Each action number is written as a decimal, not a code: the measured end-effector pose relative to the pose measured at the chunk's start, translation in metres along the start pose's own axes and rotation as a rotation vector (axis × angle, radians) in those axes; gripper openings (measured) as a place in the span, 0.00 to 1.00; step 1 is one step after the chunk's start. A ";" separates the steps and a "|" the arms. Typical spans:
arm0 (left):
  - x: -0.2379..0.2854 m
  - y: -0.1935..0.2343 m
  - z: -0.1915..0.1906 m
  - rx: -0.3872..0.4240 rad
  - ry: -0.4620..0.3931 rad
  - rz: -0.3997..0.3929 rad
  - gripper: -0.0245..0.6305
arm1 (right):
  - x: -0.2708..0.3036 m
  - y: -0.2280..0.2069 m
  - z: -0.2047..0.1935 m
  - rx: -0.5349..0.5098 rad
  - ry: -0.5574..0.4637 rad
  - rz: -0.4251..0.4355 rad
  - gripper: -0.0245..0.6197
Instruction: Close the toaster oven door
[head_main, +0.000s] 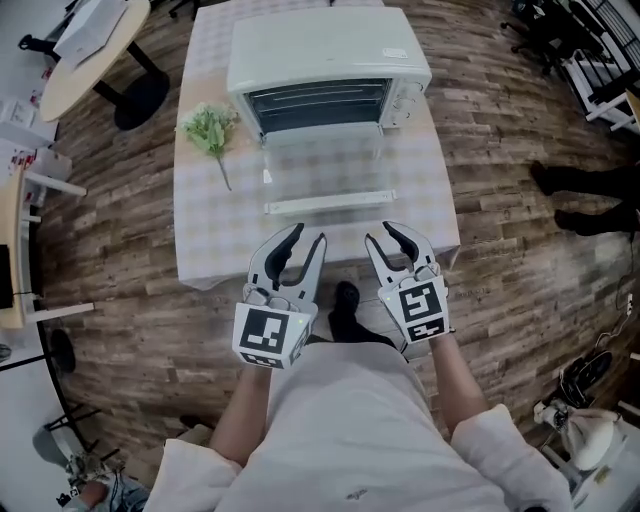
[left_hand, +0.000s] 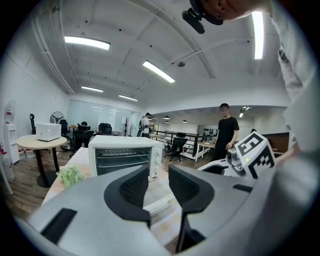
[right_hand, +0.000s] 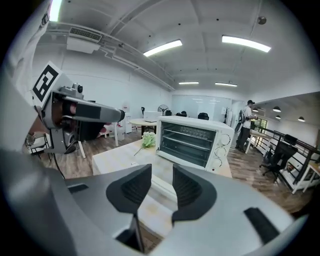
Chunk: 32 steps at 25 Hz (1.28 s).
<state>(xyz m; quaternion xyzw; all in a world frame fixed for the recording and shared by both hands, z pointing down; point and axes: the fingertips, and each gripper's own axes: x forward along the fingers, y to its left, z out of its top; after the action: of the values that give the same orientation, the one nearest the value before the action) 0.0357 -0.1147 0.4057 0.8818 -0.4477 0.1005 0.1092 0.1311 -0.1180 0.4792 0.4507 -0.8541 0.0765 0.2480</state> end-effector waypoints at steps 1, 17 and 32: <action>0.001 -0.001 -0.001 -0.003 0.002 0.012 0.20 | 0.002 -0.001 -0.004 -0.020 0.008 0.008 0.22; 0.006 0.003 -0.019 -0.035 0.019 0.105 0.20 | 0.044 -0.010 -0.073 -0.302 0.164 0.045 0.22; 0.014 0.030 -0.031 -0.046 0.057 0.106 0.20 | 0.111 -0.007 -0.126 -0.614 0.312 0.054 0.23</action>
<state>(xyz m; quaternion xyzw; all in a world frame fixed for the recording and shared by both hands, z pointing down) 0.0173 -0.1336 0.4425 0.8509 -0.4926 0.1209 0.1366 0.1292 -0.1591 0.6420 0.3152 -0.8007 -0.1098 0.4975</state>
